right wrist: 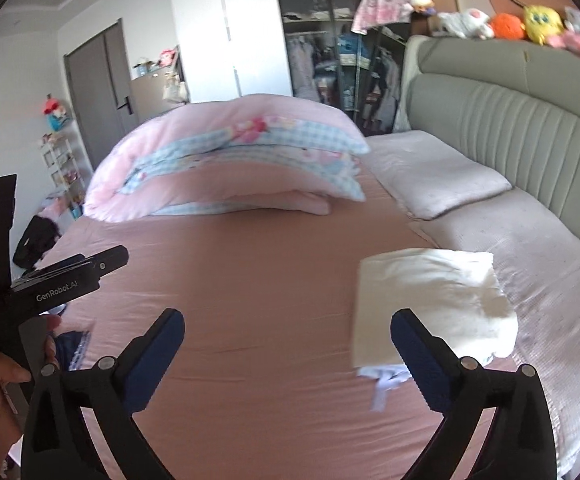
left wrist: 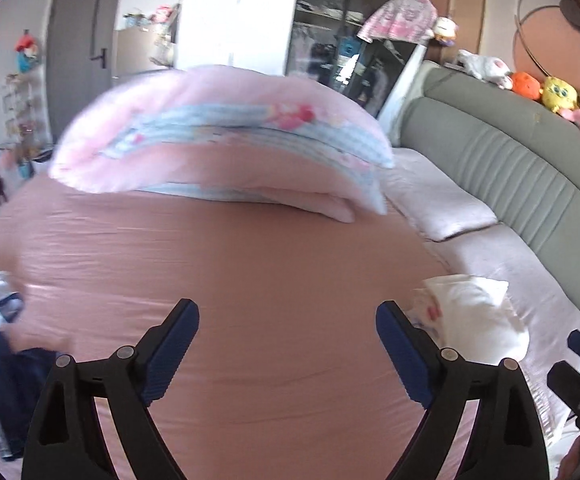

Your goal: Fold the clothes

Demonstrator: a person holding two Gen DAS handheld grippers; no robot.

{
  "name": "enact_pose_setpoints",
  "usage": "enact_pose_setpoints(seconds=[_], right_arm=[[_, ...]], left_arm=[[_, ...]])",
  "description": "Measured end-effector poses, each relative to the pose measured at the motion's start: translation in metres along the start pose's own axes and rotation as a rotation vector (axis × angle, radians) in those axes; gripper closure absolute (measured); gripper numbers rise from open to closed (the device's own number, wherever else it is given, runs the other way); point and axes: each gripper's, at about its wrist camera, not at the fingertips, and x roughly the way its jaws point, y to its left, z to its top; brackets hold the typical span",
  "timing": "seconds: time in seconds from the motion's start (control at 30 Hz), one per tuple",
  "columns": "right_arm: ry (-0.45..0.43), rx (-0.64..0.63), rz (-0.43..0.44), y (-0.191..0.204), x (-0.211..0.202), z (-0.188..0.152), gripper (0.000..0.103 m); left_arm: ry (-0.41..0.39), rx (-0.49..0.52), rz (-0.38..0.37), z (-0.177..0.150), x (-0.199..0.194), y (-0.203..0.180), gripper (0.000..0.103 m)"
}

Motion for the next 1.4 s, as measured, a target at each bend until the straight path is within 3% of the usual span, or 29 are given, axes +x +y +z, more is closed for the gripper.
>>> enact_pose_setpoints(seconds=[0.2, 0.33, 0.5, 0.67, 0.73, 0.9, 1.03, 1.17, 1.4], right_arm=[[-0.037, -0.086, 0.024, 0.065, -0.048, -0.009, 0.000], [-0.074, -0.076, 0.026, 0.086, -0.088, -0.020, 0.000], [-0.079, -0.075, 0.024, 0.097, -0.134, -0.039, 0.000], [-0.038, -0.043, 0.024, 0.094, -0.174, -0.069, 0.000], [-0.028, -0.038, 0.019, 0.093, -0.185, -0.084, 0.000], [0.025, -0.018, 0.021, 0.087, -0.203, -0.130, 0.000], [0.054, -0.054, -0.038, 0.085, -0.206, -0.170, 0.000], [0.091, -0.108, -0.054, 0.088, -0.206, -0.198, 0.000], [0.134, -0.120, -0.040, 0.087, -0.201, -0.215, 0.000]], left_arm=[[-0.054, 0.012, 0.093, -0.019, -0.076, 0.044, 0.013], [-0.078, 0.009, 0.075, -0.031, -0.125, 0.065, 0.013], [-0.105, 0.033, 0.138, -0.057, -0.187, 0.058, 0.012], [-0.125, -0.008, 0.051, -0.105, -0.240, 0.050, 0.012], [-0.103, -0.049, 0.027, -0.127, -0.250, 0.051, 0.012], [-0.057, -0.128, 0.074, -0.184, -0.258, 0.044, 0.012], [-0.020, -0.156, 0.091, -0.222, -0.257, 0.030, 0.012], [0.022, -0.141, 0.081, -0.245, -0.255, 0.017, 0.012], [0.032, -0.147, 0.076, -0.260, -0.253, 0.005, 0.012]])
